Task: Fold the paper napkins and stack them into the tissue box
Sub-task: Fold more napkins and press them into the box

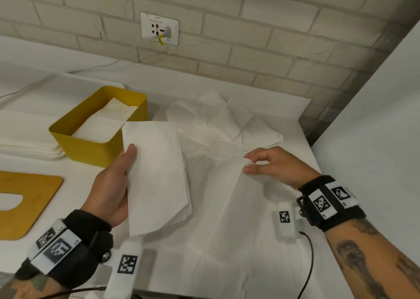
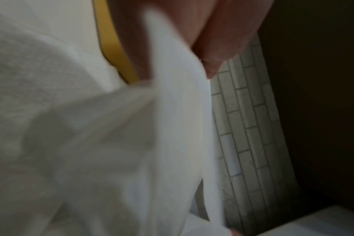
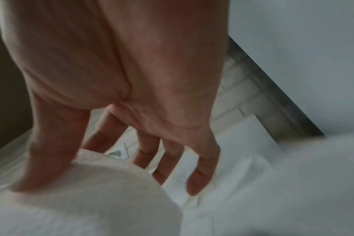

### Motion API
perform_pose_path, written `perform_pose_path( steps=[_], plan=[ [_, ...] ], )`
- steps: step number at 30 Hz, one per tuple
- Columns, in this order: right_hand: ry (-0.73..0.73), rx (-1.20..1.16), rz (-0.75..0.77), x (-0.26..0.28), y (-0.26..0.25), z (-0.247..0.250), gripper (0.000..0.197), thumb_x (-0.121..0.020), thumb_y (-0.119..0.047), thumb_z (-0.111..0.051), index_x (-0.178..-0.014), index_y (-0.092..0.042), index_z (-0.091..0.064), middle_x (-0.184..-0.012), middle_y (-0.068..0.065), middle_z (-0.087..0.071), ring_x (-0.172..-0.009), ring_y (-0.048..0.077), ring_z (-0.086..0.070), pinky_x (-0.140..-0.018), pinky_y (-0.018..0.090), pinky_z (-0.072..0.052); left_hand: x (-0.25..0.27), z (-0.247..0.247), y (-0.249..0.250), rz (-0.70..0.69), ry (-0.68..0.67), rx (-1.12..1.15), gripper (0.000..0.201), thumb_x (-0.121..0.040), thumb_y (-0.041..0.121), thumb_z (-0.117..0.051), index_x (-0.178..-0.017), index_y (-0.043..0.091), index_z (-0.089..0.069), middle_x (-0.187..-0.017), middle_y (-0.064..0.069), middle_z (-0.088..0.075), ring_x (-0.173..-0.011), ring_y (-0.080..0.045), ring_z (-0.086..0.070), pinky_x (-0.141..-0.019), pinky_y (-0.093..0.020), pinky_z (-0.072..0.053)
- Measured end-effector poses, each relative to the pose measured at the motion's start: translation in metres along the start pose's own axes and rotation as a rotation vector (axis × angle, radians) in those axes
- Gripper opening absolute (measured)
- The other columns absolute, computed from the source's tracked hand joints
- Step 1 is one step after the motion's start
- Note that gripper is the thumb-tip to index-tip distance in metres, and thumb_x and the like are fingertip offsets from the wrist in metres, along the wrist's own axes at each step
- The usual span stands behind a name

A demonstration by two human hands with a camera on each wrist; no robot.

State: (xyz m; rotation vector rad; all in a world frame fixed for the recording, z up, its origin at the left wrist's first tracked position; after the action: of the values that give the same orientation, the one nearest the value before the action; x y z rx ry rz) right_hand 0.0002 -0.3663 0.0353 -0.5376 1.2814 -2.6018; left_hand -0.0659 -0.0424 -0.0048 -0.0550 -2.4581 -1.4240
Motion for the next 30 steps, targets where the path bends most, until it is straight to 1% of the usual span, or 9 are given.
perform_pose_path(
  steps=[6,9,11,14,18,21,24,26,30],
  plan=[
    [-0.05,0.002,0.294,0.034,-0.06,0.019,0.012,-0.075,-0.037,-0.078,-0.08,-0.026,-0.079,-0.138,-0.02,-0.059,-0.136,-0.004,-0.046,-0.119,0.036,-0.027,0.005,-0.042,0.006,-0.096,-0.181,-0.186,0.032,-0.105,0.036,-0.044,-0.129,0.028,-0.063,-0.119,0.003,-0.076,-0.108,-0.017,-0.073,-0.09,-0.041,-0.054],
    [-0.057,-0.028,0.394,0.04,-0.085,0.011,0.014,-0.077,-0.036,-0.082,-0.078,-0.024,-0.077,-0.136,-0.018,-0.062,-0.14,-0.004,-0.041,-0.118,0.027,-0.027,0.01,-0.06,-0.002,-0.108,-0.247,-0.262,0.024,-0.103,0.035,-0.05,-0.119,0.032,-0.067,-0.118,0.009,-0.076,-0.111,-0.013,-0.071,-0.105,-0.041,-0.049],
    [-0.035,-0.029,0.422,0.036,-0.093,0.003,0.02,-0.077,-0.035,-0.082,-0.081,-0.016,-0.077,-0.126,-0.012,-0.07,-0.135,0.0,-0.05,-0.12,0.035,-0.028,0.013,-0.068,-0.009,-0.114,-0.289,-0.32,0.022,-0.102,0.037,-0.051,-0.118,0.035,-0.066,-0.12,0.014,-0.074,-0.116,-0.008,-0.068,-0.111,-0.038,-0.045],
    [-0.001,-0.071,0.368,0.026,-0.099,-0.006,0.035,-0.075,-0.032,-0.078,-0.091,-0.002,-0.076,-0.108,0.003,-0.077,-0.116,0.013,-0.068,-0.111,0.04,-0.046,0.017,-0.073,-0.024,-0.102,-0.395,-0.377,0.033,-0.105,0.036,-0.046,-0.134,0.03,-0.062,-0.128,0.007,-0.072,-0.12,-0.014,-0.067,-0.109,-0.04,-0.047],
    [0.01,-0.113,0.27,0.01,-0.095,-0.014,0.033,-0.073,-0.033,-0.081,-0.088,-0.004,-0.076,-0.092,0.01,-0.078,-0.087,0.02,-0.073,-0.094,0.04,-0.055,0.019,-0.074,-0.036,-0.103,-0.426,-0.4,0.035,-0.107,0.037,-0.042,-0.138,0.032,-0.059,-0.129,0.007,-0.071,-0.12,-0.013,-0.066,-0.106,-0.039,-0.049],
    [0.018,-0.111,0.232,0.002,-0.091,-0.018,0.039,-0.07,-0.038,-0.081,-0.09,-0.004,-0.077,-0.095,0.011,-0.077,-0.093,0.026,-0.073,-0.096,0.044,-0.056,0.019,-0.074,-0.038,-0.109,-0.41,-0.397,0.034,-0.107,0.038,-0.042,-0.136,0.032,-0.059,-0.128,0.007,-0.071,-0.119,-0.013,-0.067,-0.106,-0.039,-0.049],
    [0.022,-0.092,0.216,-0.003,-0.093,-0.023,0.022,-0.08,-0.03,-0.081,-0.087,-0.009,-0.078,-0.087,0.001,-0.077,-0.081,0.01,-0.072,-0.078,0.024,-0.054,0.019,-0.075,-0.039,-0.115,-0.407,-0.38,0.033,-0.107,0.039,-0.042,-0.135,0.035,-0.059,-0.129,0.009,-0.07,-0.121,-0.011,-0.065,-0.107,-0.037,-0.048],
    [0.019,-0.097,0.208,-0.005,-0.096,-0.026,0.021,-0.082,-0.029,-0.08,-0.087,-0.009,-0.078,-0.086,0.002,-0.077,-0.079,0.008,-0.071,-0.076,0.018,-0.052,0.02,-0.076,-0.038,-0.127,-0.406,-0.369,0.033,-0.107,0.041,-0.041,-0.134,0.037,-0.059,-0.13,0.01,-0.069,-0.122,-0.01,-0.064,-0.108,-0.038,-0.048],
    [0.063,-0.043,0.186,-0.01,-0.103,-0.029,0.021,-0.086,-0.031,-0.079,-0.089,-0.01,-0.078,-0.092,0.005,-0.078,-0.088,0.016,-0.073,-0.087,0.03,-0.054,0.018,-0.078,-0.038,-0.119,-0.404,-0.319,0.034,-0.107,0.041,-0.039,-0.134,0.037,-0.058,-0.131,0.011,-0.069,-0.124,-0.01,-0.063,-0.11,-0.038,-0.045]
  ],
)
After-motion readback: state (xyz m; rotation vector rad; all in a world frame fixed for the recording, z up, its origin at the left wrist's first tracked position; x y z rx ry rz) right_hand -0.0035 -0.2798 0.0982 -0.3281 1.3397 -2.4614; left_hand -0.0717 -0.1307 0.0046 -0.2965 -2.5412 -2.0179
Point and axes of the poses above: each hand's wrist, its own x-axis away from the middle knuckle, its own z-axis out of the back of the hand, y = z × x, the point moved 1 cm from there along -x, towards the middle knuckle
